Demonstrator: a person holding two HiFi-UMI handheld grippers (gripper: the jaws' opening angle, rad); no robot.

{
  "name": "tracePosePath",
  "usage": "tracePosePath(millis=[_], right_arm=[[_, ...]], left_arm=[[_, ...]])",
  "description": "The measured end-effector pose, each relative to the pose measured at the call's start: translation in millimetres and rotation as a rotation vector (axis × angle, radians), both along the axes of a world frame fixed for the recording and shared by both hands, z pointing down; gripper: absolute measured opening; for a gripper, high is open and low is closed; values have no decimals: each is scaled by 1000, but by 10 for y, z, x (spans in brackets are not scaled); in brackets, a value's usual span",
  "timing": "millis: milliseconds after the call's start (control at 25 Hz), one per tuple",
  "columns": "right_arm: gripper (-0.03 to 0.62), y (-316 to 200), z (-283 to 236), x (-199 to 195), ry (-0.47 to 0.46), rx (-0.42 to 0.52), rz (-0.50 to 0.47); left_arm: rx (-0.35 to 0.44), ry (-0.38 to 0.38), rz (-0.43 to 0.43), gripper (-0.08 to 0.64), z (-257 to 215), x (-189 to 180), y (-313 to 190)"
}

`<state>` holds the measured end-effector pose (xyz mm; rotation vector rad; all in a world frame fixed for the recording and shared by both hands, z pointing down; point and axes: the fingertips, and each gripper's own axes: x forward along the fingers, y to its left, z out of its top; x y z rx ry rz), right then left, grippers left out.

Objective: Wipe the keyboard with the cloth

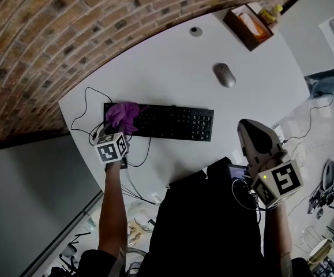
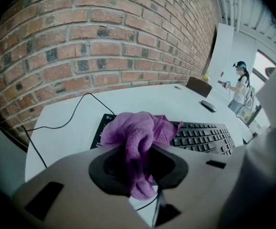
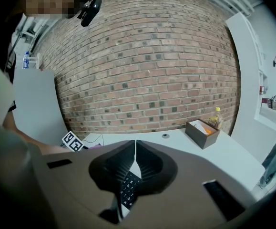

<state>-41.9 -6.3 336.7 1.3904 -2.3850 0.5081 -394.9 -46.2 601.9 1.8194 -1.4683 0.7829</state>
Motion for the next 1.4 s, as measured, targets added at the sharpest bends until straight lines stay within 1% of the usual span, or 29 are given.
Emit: tracePosePath(millis=[320, 640, 920, 1120, 1280, 1400], right_arm=[[20, -19, 25, 24, -10, -5, -3], [20, -15, 45, 63, -13, -11, -4], [20, 14, 48, 103, -15, -8, -6], [20, 40, 45, 209, -15, -13, 15], [20, 71, 37, 297, -12, -13, 32], [20, 80, 25, 370, -10, -11, 48]], left_arm=[[-45, 7, 51, 100, 41, 217, 365], [-67, 34, 72, 98, 67, 417, 617], [-69, 28, 64, 98, 71, 444, 590], [-69, 25, 64, 98, 65, 466, 526], [-67, 23, 82, 98, 45, 512, 466], [-59, 30, 116, 98, 25, 639, 373]])
